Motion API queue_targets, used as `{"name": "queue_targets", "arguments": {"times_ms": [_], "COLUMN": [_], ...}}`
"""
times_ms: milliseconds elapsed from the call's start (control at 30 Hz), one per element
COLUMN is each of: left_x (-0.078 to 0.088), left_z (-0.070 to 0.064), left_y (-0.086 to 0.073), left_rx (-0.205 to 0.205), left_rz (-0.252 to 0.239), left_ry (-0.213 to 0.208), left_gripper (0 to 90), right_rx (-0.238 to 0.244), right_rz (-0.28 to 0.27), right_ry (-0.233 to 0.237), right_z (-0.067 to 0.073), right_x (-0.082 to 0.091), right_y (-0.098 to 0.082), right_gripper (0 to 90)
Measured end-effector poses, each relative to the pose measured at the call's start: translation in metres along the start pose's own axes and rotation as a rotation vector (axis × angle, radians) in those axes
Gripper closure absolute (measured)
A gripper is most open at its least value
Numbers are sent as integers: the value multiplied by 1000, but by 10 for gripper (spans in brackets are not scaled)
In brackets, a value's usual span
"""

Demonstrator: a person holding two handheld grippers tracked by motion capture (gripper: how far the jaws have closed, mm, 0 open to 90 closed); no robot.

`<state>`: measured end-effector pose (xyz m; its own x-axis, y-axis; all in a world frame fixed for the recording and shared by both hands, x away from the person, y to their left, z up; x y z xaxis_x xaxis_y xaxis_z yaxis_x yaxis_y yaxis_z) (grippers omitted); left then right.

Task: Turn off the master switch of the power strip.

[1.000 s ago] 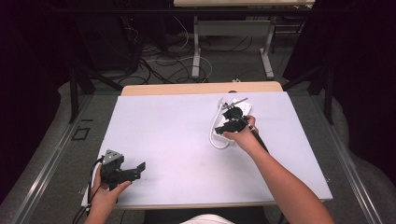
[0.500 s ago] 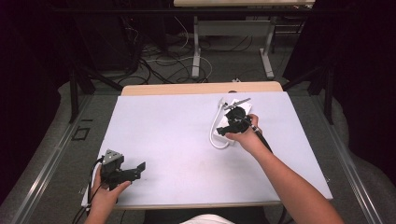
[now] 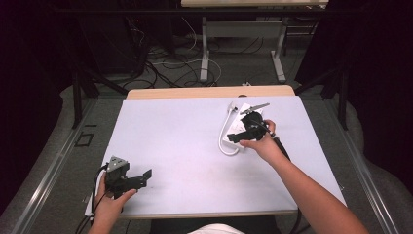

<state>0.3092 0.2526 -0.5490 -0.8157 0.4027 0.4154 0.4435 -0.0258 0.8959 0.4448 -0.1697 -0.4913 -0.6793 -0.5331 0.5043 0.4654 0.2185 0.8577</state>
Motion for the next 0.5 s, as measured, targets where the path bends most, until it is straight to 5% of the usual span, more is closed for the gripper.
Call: {"name": "queue_targets", "arguments": {"times_ms": [500], "left_x": [0], "left_z": [0], "left_y": [0], "left_rx": [-4], "left_rz": [-4], "left_ry": [3], "left_gripper": [61], "right_rx": [54], "right_rz": [-72], "right_ry": [-34], "right_z": [4], "right_x": [30], "right_y": [-11], "right_gripper": [0]}}
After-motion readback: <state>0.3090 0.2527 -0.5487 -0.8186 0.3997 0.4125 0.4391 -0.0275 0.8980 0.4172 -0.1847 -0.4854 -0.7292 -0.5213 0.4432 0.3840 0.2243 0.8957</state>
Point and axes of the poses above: each handheld gripper's, and its own axes: x roughly backward along the jaws, y roughly out of its top, z roughly to its left, the point moved 1 cm from there along -x, roughly forward along the jaws, and after that the axes turned 14 degrees about -z, right-handed, at the moved point
